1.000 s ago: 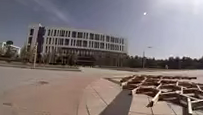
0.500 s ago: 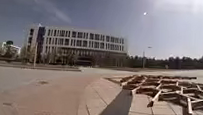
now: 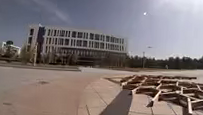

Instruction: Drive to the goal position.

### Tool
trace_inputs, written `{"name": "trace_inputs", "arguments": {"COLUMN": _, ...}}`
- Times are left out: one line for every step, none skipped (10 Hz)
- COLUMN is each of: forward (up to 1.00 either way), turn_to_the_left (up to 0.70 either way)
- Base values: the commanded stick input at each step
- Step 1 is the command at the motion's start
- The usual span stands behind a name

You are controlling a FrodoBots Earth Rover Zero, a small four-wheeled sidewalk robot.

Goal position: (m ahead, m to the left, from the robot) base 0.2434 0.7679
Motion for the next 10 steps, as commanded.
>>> {"name": "trace_inputs", "arguments": {"forward": 0.05, "turn_to_the_left": 0.0}}
{"name": "trace_inputs", "arguments": {"forward": 0.05, "turn_to_the_left": 0.0}}
{"name": "trace_inputs", "arguments": {"forward": 0.05, "turn_to_the_left": 0.0}}
{"name": "trace_inputs", "arguments": {"forward": 0.05, "turn_to_the_left": 0.0}}
{"name": "trace_inputs", "arguments": {"forward": 0.05, "turn_to_the_left": 0.0}}
{"name": "trace_inputs", "arguments": {"forward": 0.05, "turn_to_the_left": 0.0}}
{"name": "trace_inputs", "arguments": {"forward": 0.05, "turn_to_the_left": 0.0}}
{"name": "trace_inputs", "arguments": {"forward": 0.05, "turn_to_the_left": 0.0}}
{"name": "trace_inputs", "arguments": {"forward": 0.05, "turn_to_the_left": 0.0}}
{"name": "trace_inputs", "arguments": {"forward": 0.05, "turn_to_the_left": 0.0}}
